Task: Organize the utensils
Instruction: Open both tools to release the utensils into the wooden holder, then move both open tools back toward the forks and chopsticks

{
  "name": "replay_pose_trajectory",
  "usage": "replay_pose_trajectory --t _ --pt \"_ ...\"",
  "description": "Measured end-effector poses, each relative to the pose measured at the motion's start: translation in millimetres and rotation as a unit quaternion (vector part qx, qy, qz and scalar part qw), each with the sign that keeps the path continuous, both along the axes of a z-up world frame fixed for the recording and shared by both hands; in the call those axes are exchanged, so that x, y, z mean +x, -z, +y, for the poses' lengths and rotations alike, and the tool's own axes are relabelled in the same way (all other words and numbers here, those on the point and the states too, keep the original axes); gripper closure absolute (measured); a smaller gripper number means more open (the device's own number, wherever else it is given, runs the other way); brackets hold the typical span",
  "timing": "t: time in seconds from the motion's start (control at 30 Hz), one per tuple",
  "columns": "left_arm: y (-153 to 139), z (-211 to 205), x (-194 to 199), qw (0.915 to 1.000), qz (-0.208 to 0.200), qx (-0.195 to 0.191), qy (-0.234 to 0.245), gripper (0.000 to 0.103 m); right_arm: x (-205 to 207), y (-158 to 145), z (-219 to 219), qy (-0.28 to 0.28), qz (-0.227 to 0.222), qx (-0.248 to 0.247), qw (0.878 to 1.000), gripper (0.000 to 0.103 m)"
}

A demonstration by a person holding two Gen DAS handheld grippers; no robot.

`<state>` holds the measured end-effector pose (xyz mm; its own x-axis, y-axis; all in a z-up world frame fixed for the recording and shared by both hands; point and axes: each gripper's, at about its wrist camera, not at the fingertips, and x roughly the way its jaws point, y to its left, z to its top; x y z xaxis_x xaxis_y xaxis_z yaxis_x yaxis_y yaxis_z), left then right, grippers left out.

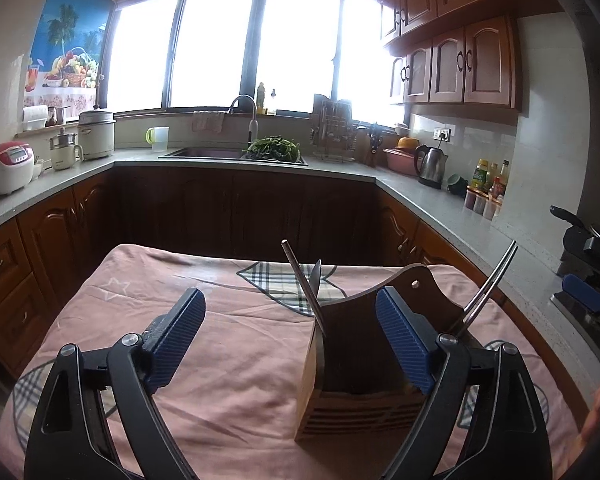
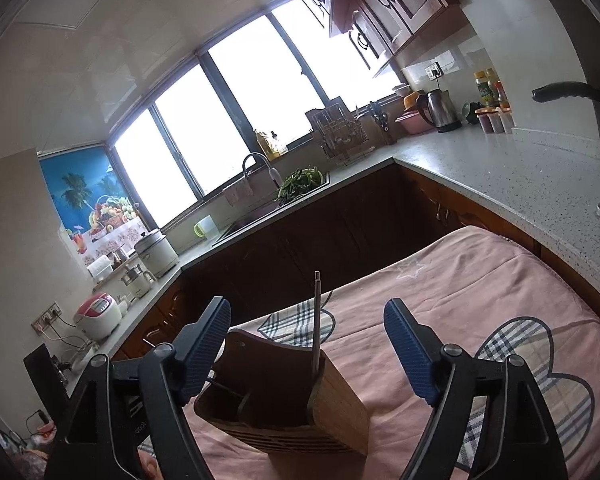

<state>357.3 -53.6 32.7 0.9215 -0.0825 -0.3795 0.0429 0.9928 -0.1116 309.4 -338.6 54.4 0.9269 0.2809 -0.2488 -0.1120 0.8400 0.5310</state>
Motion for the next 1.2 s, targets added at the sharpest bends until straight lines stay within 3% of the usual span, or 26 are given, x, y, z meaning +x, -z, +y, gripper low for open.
replay_pose_trajectory --t 0.47,1.2 --pt "4 39 -76 0.9983 0.038 -0.038 0.019 0.012 -72 15 0 -0.014 0.017 0.006 1.0 0.016" --pt "66 57 -154 0.9876 0.137 -0.07 0.029 0.012 -153 79 11 -0.029 0.093 0.002 0.995 0.016"
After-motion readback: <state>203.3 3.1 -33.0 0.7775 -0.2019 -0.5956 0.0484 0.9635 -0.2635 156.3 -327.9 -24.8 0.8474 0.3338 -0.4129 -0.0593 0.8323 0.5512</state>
